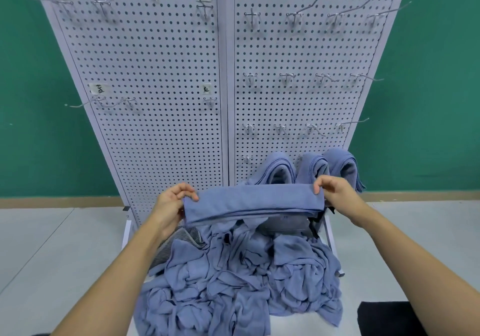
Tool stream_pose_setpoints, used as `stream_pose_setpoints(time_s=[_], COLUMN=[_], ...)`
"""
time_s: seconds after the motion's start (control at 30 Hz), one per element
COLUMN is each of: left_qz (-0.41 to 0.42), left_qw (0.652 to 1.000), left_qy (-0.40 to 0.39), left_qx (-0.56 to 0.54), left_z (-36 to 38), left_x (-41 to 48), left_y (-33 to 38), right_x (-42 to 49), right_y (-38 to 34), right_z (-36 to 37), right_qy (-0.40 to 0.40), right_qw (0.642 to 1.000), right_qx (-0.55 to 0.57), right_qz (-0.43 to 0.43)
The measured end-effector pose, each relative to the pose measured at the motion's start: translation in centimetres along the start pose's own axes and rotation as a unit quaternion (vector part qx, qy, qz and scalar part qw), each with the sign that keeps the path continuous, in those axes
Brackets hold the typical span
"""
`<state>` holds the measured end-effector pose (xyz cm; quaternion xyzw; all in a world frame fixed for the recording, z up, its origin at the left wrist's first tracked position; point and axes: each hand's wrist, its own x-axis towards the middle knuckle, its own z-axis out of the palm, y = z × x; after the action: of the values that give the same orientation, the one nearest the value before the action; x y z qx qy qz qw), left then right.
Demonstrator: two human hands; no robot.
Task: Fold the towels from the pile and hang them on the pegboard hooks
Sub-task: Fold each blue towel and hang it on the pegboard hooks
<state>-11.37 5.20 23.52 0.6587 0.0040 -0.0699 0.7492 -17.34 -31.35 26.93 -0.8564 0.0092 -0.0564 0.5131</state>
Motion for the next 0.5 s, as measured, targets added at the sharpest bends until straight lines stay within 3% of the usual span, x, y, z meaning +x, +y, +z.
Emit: stream_pose_setpoints(time_s=[0.1, 0.17, 0.23, 0.3, 0.4, 0.5], left_qz=[0.007, -0.008, -0.006, -0.018, -0.091, -0.188], left_qw=[1.0, 1.0, 0.999, 0.991, 0.981, 0.974], left_qy=[-0.013, -0.004, 0.004, 0.016, 0.017, 0.02], left_qx=[0.0, -0.005, 0.054, 0.132, 0.171, 0.126], left_z=[-0.3, -0.2, 0.1, -0.1, -0.5, -0.9], left_x=[0.4, 0.7, 1.2, 1.9, 3.0, 3.5], left_y=[-0.6, -0.8, -1.5, -2.5, -3.6, -3.4], right_x=[0.5, 0.8, 1.1, 1.6, 3.0, 4.3], right_y=[0.4, 0.4, 0.6, 0.8, 1.1, 0.8], right_z=[0.6, 1.0, 1.7, 2.5, 3.3, 3.3], right_qy=[0.003, -0.01, -0.033, -0.053, -0.044, -0.05], right_qw=[1.0, 0.998, 0.994, 0.994, 0.99, 0.989], right_qx=[-0.02, 0.043, 0.062, 0.003, -0.075, -0.017], right_qz=[0.01, 0.051, 0.085, 0.091, 0.112, 0.14])
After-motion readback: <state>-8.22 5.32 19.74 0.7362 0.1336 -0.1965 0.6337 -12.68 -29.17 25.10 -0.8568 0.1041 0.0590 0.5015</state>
